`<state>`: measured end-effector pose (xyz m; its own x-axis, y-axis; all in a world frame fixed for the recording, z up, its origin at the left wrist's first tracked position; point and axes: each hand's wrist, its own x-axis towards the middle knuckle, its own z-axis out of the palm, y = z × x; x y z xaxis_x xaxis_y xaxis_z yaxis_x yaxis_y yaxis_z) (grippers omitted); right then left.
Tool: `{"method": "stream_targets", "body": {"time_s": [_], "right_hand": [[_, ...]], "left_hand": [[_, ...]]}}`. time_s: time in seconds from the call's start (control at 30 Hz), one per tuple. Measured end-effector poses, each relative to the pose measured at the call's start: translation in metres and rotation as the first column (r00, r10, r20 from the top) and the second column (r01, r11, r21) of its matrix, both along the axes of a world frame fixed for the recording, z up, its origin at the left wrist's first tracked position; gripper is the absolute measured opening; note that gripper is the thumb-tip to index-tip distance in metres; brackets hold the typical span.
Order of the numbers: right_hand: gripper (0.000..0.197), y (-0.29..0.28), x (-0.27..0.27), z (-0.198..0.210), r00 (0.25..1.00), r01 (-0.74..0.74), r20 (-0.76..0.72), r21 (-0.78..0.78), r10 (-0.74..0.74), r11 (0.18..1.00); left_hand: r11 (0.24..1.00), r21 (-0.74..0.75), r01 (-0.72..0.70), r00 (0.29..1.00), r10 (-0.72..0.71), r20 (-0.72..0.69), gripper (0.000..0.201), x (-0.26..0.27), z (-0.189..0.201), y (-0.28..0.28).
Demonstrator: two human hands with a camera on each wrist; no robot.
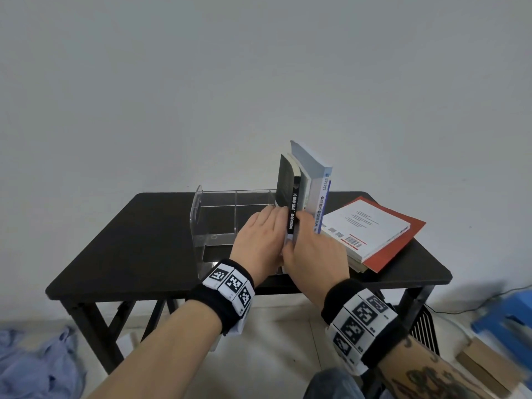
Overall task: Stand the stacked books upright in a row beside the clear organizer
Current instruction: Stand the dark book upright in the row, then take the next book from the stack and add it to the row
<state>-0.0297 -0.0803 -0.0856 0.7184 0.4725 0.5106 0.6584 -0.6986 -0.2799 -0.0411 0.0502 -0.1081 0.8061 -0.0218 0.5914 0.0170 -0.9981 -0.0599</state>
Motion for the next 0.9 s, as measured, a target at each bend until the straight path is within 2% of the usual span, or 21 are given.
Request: {"method": "stream_targets", "body": {"time_s": [0.1, 0.17, 0.2, 0.27, 0.33, 0.37, 0.4, 0.47, 0.5, 0.57, 0.63, 0.7, 0.77, 0.83, 0.9], "right_hand": [[0.022, -0.006, -0.005, -0.001, 0.998, -0.053, 0.016, -0.011, 0.053, 0.999], [0.013, -0.014, -0.008, 0.0, 0.996, -0.086, 0.037, -0.015, 0.086, 0.996], [0.012, -0.019, -0.009, 0.003, 0.995, -0.097, 0.031, 0.009, 0.097, 0.995], [0.014, -0.032, -0.006, 0.007, 0.997, -0.079, 0.007, 0.083, 0.079, 0.993], [0.016, -0.045, 0.007, 0.01, 0.999, 0.004, -0.048, 0.187, 0.005, 0.982], [0.017, -0.05, 0.018, 0.01, 0.994, 0.071, -0.094, 0.222, -0.051, 0.972], [0.016, -0.055, 0.03, 0.01, 0.981, 0.152, -0.155, 0.219, -0.119, 0.964], [0.016, -0.064, 0.06, 0.005, 0.918, 0.312, -0.29, 0.107, -0.271, 0.944], [0.021, -0.068, 0.076, 0.002, 0.873, 0.378, -0.345, 0.036, -0.344, 0.925], [0.045, -0.078, 0.104, -0.009, 0.785, 0.465, -0.418, -0.093, -0.458, 0.881], [0.074, -0.087, 0.123, -0.016, 0.713, 0.501, -0.478, -0.164, -0.513, 0.85], [0.089, -0.093, 0.138, -0.021, 0.674, 0.502, -0.526, -0.191, -0.52, 0.844], [0.084, -0.094, 0.146, -0.022, 0.676, 0.466, -0.551, -0.196, -0.49, 0.863], [0.064, -0.093, 0.152, -0.019, 0.68, 0.441, -0.577, -0.172, -0.453, 0.881], [0.052, -0.094, 0.157, -0.016, 0.624, 0.471, -0.657, -0.114, -0.422, 0.875]], "left_hand": [[0.999, 0.038, -0.006, 0.998, 0.004, 0.059, 0.051, 0.003, -0.004, -0.003], [0.999, 0.051, -0.015, 0.997, 0.011, 0.08, 0.05, 0.003, -0.005, -0.004], [0.998, 0.054, -0.015, 0.997, 0.011, 0.076, 0.054, 0.002, -0.004, -0.004], [0.999, 0.043, -0.001, 0.999, -0.001, 0.039, 0.076, 0.0, -0.002, -0.003], [1.0, 0.019, 0.006, 1.0, -0.006, -0.006, 0.096, -0.001, -0.001, -0.002], [1.0, 0.01, 0.004, 1.0, -0.004, -0.02, 0.099, -0.002, -0.001, -0.002], [1.0, 0.006, 0.001, 1.0, -0.001, -0.026, 0.099, -0.003, -0.002, -0.002], [1.0, 0.005, -0.001, 1.0, 0.001, -0.024, 0.093, -0.005, -0.004, -0.004], [1.0, 0.001, -0.001, 1.0, 0.001, -0.02, 0.09, -0.005, -0.005, -0.005], [1.0, -0.008, -0.001, 1.0, 0.001, -0.017, 0.084, -0.005, -0.006, -0.006], [1.0, -0.014, -0.006, 1.0, 0.006, -0.019, 0.082, -0.004, -0.007, -0.007], [1.0, -0.017, -0.011, 1.0, 0.01, -0.021, 0.083, -0.004, -0.009, -0.006], [1.0, -0.022, -0.013, 1.0, 0.013, -0.024, 0.084, -0.004, -0.009, -0.007], [0.999, -0.023, -0.026, 0.999, 0.025, -0.026, 0.085, -0.006, -0.008, -0.008], [0.999, -0.021, -0.038, 0.999, 0.037, -0.03, 0.086, -0.007, -0.006, -0.009]]}}
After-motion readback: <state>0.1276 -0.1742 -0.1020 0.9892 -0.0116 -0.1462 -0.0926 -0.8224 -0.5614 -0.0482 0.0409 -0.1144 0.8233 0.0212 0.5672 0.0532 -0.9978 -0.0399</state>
